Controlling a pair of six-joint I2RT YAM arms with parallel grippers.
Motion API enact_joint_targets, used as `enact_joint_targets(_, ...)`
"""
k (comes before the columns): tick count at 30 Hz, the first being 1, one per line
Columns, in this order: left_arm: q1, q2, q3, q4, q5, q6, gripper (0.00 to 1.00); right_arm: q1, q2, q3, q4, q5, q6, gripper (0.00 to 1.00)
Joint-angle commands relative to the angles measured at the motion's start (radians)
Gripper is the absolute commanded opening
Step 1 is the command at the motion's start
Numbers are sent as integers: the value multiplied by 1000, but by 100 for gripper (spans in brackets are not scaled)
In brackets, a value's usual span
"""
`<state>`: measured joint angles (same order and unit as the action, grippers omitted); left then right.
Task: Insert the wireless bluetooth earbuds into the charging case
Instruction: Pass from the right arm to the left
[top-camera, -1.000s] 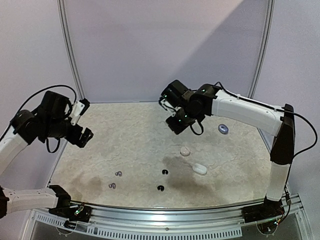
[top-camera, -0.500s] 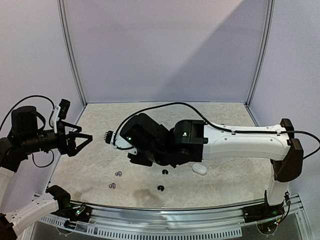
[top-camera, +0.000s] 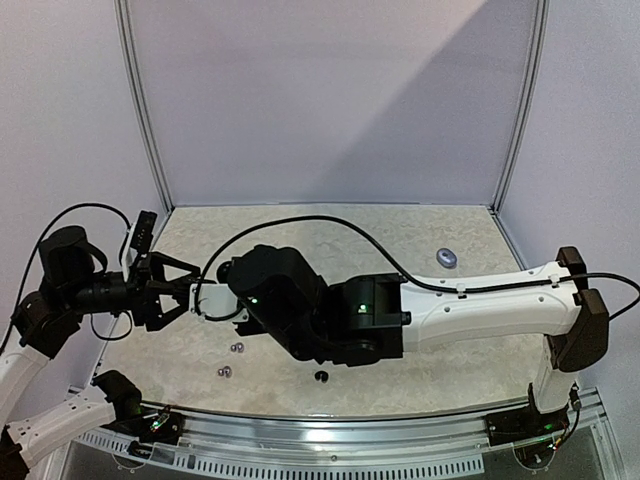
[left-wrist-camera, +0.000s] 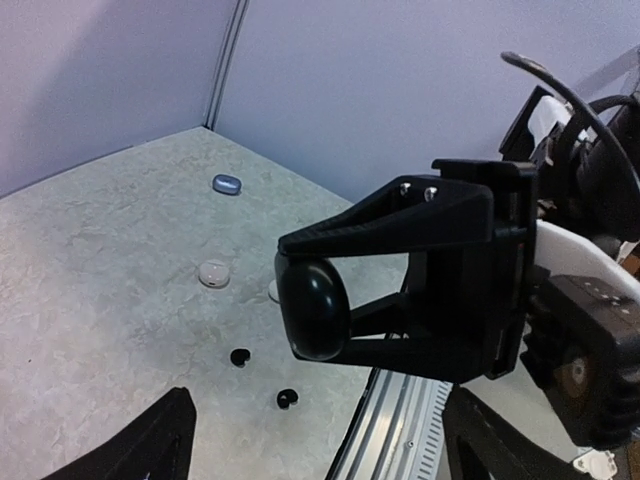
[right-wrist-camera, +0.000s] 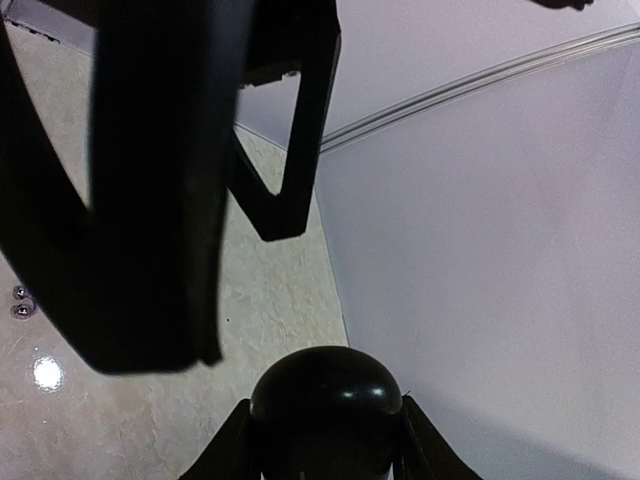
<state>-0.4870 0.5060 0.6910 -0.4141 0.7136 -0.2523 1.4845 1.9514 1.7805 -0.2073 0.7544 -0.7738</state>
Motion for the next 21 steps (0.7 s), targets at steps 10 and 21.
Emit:
enact_joint_targets(10,-62,74,-34,151,-10,-97,74,22,46,67,100,-74,-41,9)
enact_joint_targets(21,-65,74,-51,179,-24,-145,37,29,67,101,76,-109,-54,9)
